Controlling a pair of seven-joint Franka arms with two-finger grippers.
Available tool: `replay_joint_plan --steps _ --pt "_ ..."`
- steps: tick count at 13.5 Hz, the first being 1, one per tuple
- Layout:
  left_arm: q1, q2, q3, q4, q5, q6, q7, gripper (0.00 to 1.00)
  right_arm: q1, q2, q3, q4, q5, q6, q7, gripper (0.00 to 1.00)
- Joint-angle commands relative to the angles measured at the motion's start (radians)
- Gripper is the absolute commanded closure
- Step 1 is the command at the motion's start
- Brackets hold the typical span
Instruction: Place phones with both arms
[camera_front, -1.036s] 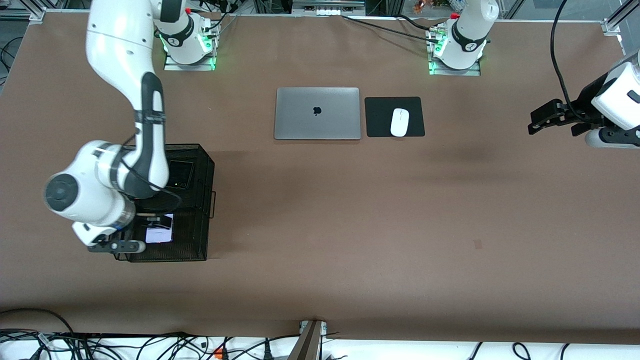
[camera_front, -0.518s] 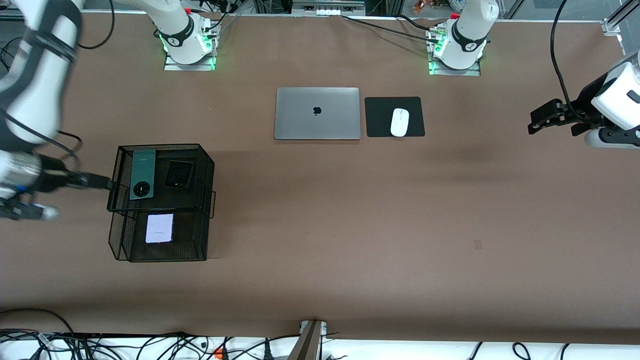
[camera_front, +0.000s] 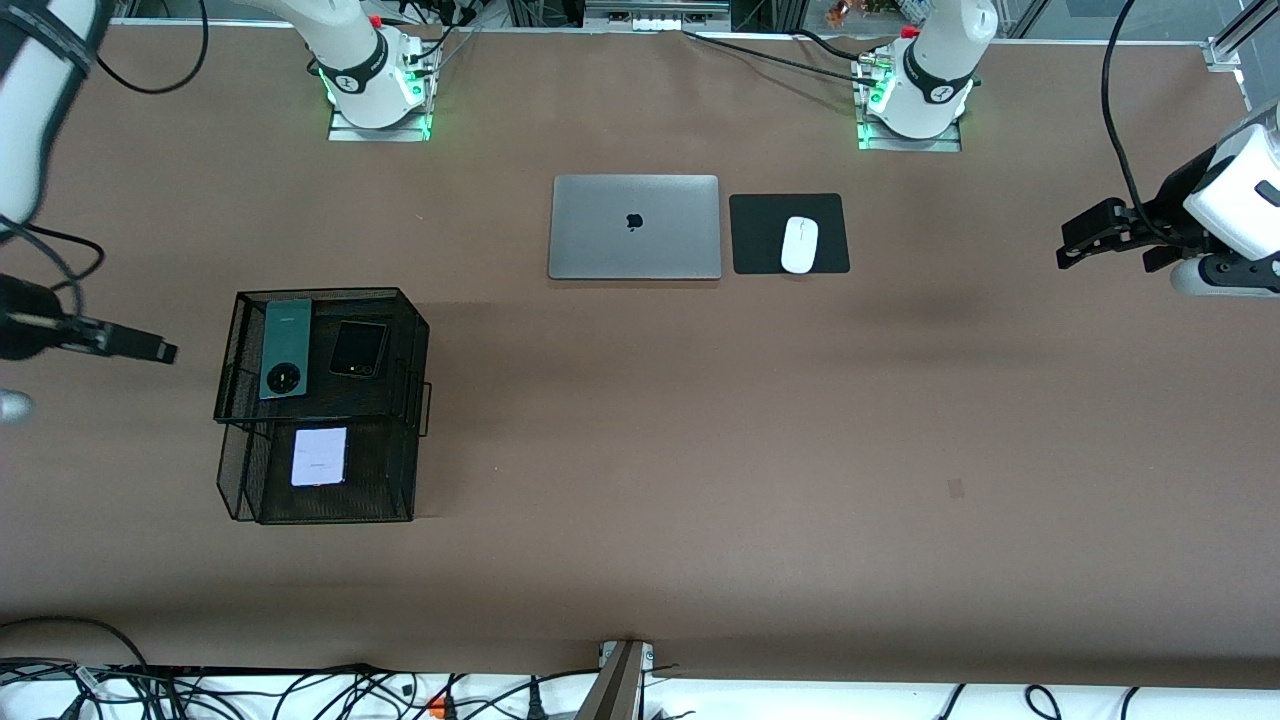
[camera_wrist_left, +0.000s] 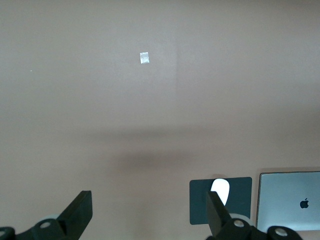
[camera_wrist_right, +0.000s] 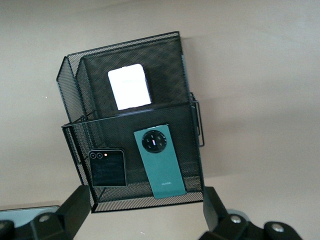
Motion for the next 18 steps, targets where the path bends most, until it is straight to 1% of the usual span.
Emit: replay_joint_plan --steps 1,2,3,4,5,6,7,10,11,13,16,17,18 --pt "0.001 -0.01 -0.002 0.003 0.013 -0.012 0.013 0.0 -0.197 -0.009 0.243 0.076 -0.092 -0.025 0.018 0.0" --pt "0.001 -0.01 -0.002 0.003 0.013 -0.012 0.013 0.0 -0.24 -0.025 0.311 0.076 -0.146 -0.02 0.022 0.0" --pt "0.001 -0.01 -0.002 0.003 0.013 -0.012 0.013 0.0 -0.29 -0.039 0.395 0.076 -0.207 -0.011 0.024 0.0" --pt "0.001 -0.01 -0.002 0.003 0.013 -0.012 0.013 0.0 -0.358 -0.055 0.492 0.076 -0.268 0.012 0.028 0.0" --pt "0.001 -0.01 -0.002 0.003 0.013 -0.012 0.013 0.0 -0.427 -0.087 0.602 0.056 -0.331 0.045 0.028 0.0" --pt "0.001 -0.01 -0.002 0.003 0.013 -0.012 0.013 0.0 -0.474 -0.117 0.685 0.009 -0.379 0.074 0.03 0.0" --pt "0.001 -0.01 -0.002 0.003 0.013 -0.012 0.013 0.0 -0.483 -0.156 0.699 -0.048 -0.402 0.111 0.044 0.0" --pt "0.001 -0.01 -0.002 0.003 0.013 -0.012 0.013 0.0 -0.483 -0.278 0.709 -0.253 -0.404 0.237 0.113 0.0" --pt "0.001 -0.01 -0.002 0.003 0.013 -0.012 0.013 0.0 -0.484 -0.305 0.709 -0.304 -0.404 0.278 0.113 0.0" --pt "0.004 -0.01 0.0 0.003 0.013 -0.012 0.013 0.0 -0.484 -0.353 0.709 -0.387 -0.404 0.32 0.122 0.0" --pt "0.004 -0.01 -0.002 0.003 0.013 -0.012 0.013 0.0 -0.481 -0.364 0.71 -0.4 -0.405 0.26 0.191 0.0" --pt "0.004 -0.01 0.0 0.003 0.013 -0.012 0.013 0.0 -0.477 -0.364 0.719 -0.4 -0.41 0.263 0.188 0.0" --pt "0.004 -0.009 0.0 0.003 0.013 -0.012 0.016 0.0 -0.479 -0.364 0.748 -0.395 -0.439 0.265 0.177 0.0"
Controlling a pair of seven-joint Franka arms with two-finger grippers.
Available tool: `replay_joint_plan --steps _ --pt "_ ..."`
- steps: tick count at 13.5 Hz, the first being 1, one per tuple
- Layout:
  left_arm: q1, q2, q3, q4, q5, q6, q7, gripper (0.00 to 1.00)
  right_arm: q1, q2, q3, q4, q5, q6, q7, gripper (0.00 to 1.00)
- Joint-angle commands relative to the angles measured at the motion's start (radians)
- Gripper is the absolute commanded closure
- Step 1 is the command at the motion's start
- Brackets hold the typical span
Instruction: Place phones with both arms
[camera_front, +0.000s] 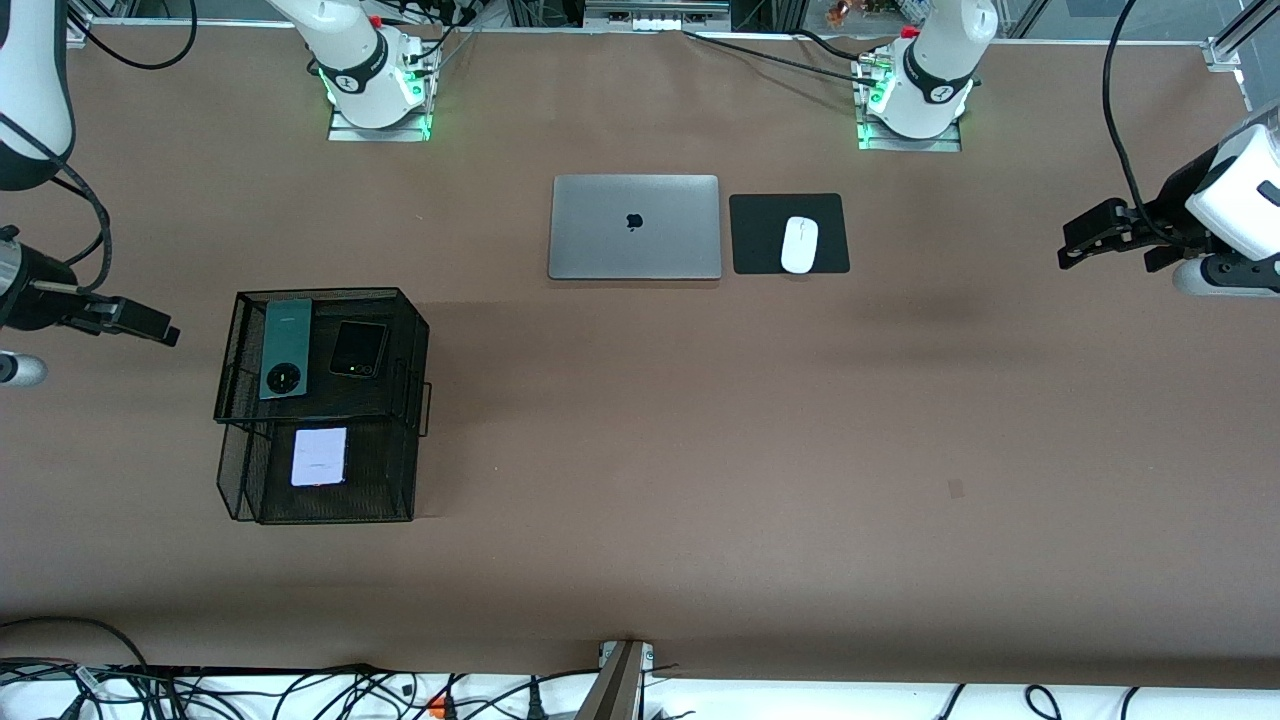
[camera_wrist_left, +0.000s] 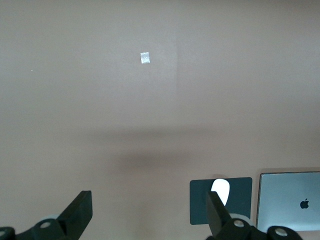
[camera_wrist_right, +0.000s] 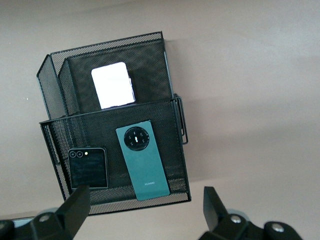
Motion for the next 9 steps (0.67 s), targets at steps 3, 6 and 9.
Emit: replay_joint_plan --steps 3,6,9 --pt "0.007 -0.01 -0.001 0.003 0.014 -0.01 0.025 0.0 -0.01 -0.03 0.091 -0.028 -0.086 -0.012 0.012 0.0" --pt "0.007 -0.01 -0.001 0.003 0.014 -0.009 0.025 0.0 -0.001 -0.024 0.092 -0.019 -0.079 -0.014 0.024 0.0" --pt "0.007 -0.013 -0.001 0.003 0.014 -0.012 0.026 0.0 0.001 -0.019 0.092 -0.011 -0.076 -0.011 0.024 0.0"
